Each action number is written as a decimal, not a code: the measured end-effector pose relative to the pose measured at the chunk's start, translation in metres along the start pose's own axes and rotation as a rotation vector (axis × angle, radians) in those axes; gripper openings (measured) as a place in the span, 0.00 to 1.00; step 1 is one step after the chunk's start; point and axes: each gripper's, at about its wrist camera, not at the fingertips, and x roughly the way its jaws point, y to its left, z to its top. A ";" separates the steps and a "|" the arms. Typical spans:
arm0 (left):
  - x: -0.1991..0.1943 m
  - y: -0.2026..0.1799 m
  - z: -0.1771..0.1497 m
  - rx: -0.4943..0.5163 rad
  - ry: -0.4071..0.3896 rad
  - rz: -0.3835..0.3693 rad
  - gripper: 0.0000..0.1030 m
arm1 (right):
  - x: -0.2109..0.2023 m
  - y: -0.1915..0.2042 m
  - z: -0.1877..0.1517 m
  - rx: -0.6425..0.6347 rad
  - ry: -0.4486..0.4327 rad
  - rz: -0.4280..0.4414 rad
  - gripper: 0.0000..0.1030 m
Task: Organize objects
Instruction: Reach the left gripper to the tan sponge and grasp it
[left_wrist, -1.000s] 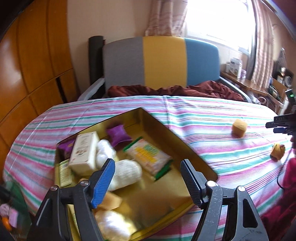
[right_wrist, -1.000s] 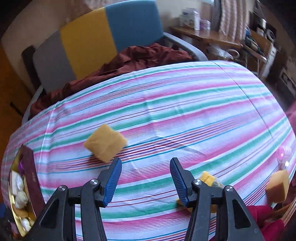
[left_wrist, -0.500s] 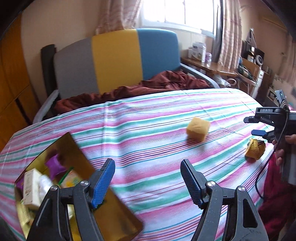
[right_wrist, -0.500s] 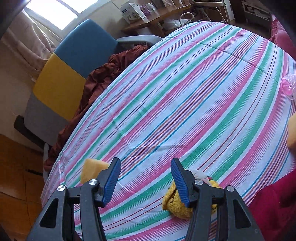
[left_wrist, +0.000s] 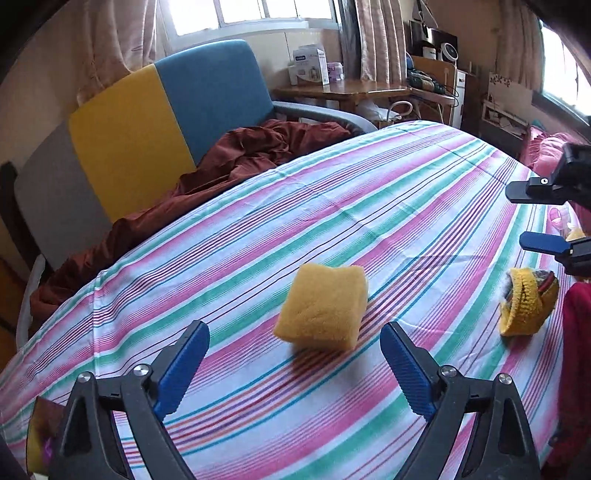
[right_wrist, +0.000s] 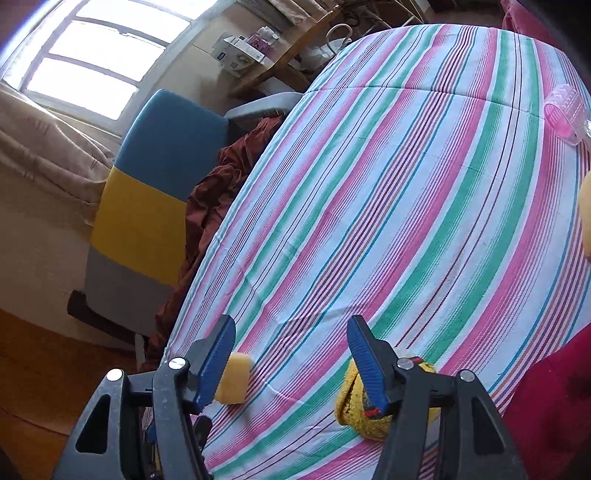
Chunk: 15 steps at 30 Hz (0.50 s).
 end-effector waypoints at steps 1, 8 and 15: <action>0.008 0.000 0.002 -0.003 0.011 -0.010 0.94 | 0.001 0.000 0.000 -0.001 0.004 0.003 0.62; 0.052 0.000 0.014 -0.027 0.060 -0.036 0.92 | 0.007 0.003 0.000 -0.014 0.017 -0.004 0.62; 0.036 -0.017 -0.001 -0.059 0.057 -0.101 0.51 | 0.012 0.007 0.002 -0.021 0.015 -0.021 0.62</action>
